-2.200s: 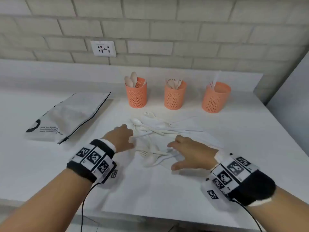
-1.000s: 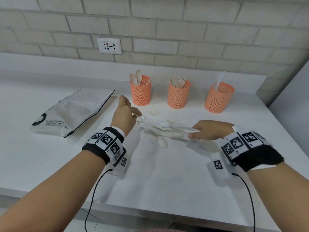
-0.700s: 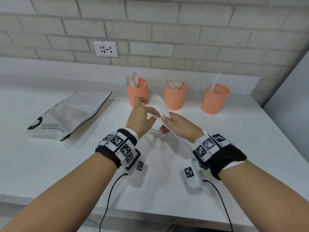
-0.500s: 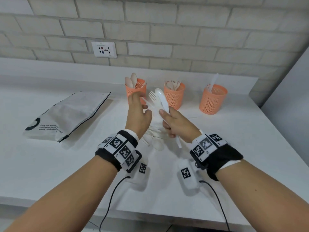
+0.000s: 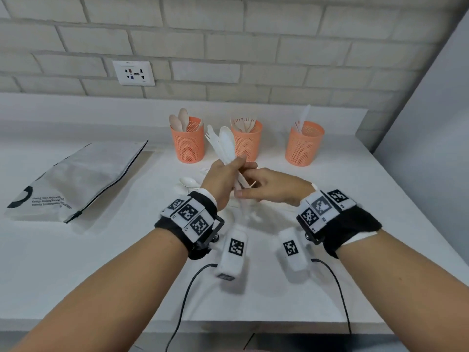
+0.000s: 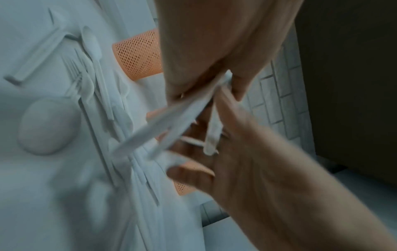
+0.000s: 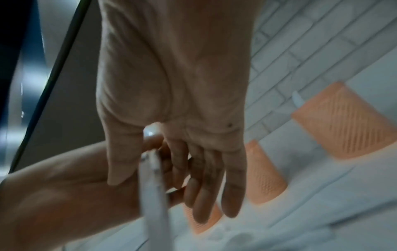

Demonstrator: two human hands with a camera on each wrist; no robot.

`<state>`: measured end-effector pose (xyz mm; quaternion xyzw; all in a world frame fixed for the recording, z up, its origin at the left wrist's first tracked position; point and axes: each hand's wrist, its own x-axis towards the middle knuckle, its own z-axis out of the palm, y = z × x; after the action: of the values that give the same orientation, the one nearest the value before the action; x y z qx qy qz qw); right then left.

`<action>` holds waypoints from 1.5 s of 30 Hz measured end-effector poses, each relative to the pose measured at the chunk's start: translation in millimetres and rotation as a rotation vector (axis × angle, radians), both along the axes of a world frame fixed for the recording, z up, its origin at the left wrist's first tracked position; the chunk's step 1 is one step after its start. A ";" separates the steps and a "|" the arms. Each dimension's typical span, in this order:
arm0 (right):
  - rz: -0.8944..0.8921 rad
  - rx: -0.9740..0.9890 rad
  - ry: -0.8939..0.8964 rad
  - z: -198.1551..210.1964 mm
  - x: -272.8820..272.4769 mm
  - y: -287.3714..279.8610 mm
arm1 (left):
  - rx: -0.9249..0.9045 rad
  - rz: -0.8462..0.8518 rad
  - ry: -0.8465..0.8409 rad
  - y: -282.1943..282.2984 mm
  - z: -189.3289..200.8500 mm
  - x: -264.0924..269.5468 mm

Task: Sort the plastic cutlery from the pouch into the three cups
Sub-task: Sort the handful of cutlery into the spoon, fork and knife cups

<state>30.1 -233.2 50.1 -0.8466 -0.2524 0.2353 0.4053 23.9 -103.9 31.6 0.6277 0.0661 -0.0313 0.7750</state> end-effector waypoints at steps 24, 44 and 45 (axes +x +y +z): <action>-0.278 -0.692 -0.379 -81.2 18.2 -56.3 | -0.098 0.037 0.054 9.0 -3.0 7.8; -0.271 -0.767 -0.144 -74.2 33.3 -65.8 | -0.081 0.021 0.065 10.3 -13.3 9.6; -0.271 -0.759 -0.138 -74.5 32.2 -68.6 | -0.078 0.014 0.067 9.3 -14.2 10.0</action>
<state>62.3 -301.8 -24.4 -0.9754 -0.0605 0.1987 0.0736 33.8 -94.6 17.4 0.5950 0.0952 -0.0497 0.7965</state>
